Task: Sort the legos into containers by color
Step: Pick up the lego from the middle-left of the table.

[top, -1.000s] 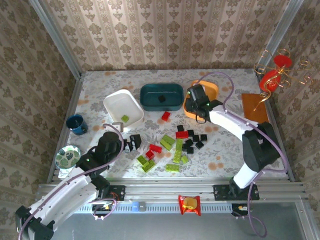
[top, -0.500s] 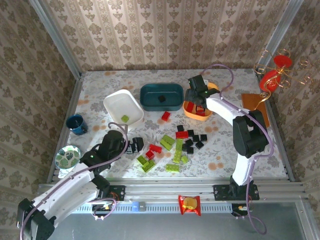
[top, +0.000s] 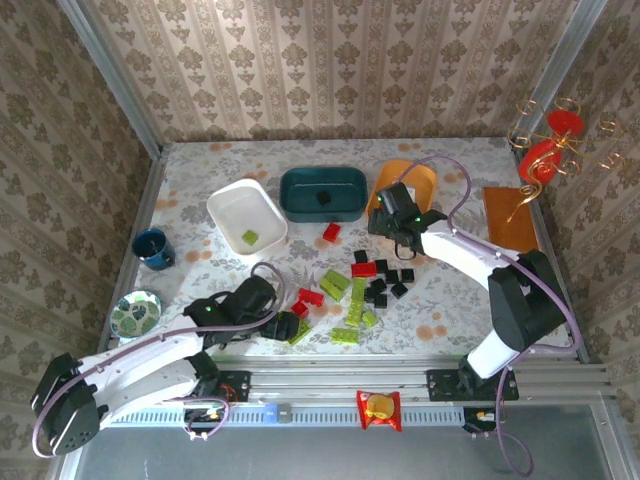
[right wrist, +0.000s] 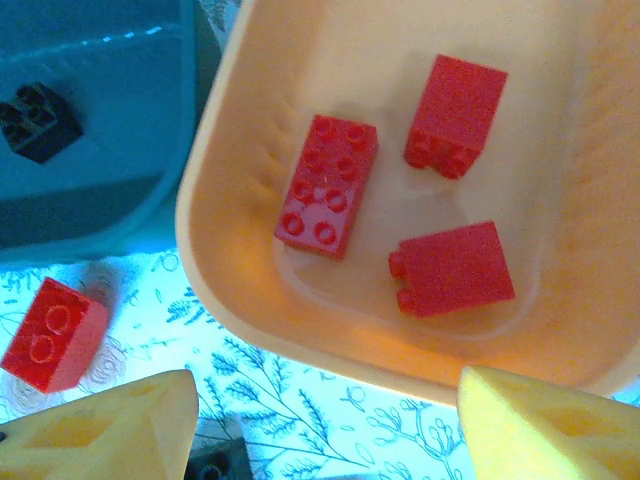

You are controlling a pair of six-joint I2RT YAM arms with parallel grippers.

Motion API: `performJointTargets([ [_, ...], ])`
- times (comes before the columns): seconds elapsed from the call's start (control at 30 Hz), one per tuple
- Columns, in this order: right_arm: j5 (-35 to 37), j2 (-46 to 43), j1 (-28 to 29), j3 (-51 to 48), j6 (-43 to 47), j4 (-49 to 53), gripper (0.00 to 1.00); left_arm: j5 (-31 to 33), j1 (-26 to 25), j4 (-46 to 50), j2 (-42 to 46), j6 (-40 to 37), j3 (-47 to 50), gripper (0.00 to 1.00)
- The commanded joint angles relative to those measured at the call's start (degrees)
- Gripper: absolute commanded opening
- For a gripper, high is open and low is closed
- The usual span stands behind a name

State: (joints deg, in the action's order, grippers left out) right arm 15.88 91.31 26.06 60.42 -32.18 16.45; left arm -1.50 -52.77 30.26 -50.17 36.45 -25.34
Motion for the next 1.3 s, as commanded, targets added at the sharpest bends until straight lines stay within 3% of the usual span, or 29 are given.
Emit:
performJointTargets([
  [0.0,0.16,-3.37,0.39,-1.19,-1.57,-2.03,0.71,1.5,-1.82,3.63,-1.91,0.39,-2.69,0.91],
  [0.4,0.31,-7.84,0.48,-3.28,-2.01,-2.21,0.71,4.23,-2.7,-0.5,-12.19,-4.25,-5.09,0.86],
  [0.7,0.64,-8.6,0.67,-4.39,-2.44,-2.69,0.71,1.41,0.22,-4.0,-14.86,-5.33,-5.01,0.72],
  [0.97,0.86,-8.29,0.83,-4.3,-2.44,-2.82,0.71,1.87,0.55,-2.45,-11.05,-4.81,-5.67,0.59],
  [1.27,0.78,-8.48,1.0,-4.69,-2.75,-3.17,0.71,5.29,2.44,2.83,-3.5,-5.45,-9.57,0.55],
])
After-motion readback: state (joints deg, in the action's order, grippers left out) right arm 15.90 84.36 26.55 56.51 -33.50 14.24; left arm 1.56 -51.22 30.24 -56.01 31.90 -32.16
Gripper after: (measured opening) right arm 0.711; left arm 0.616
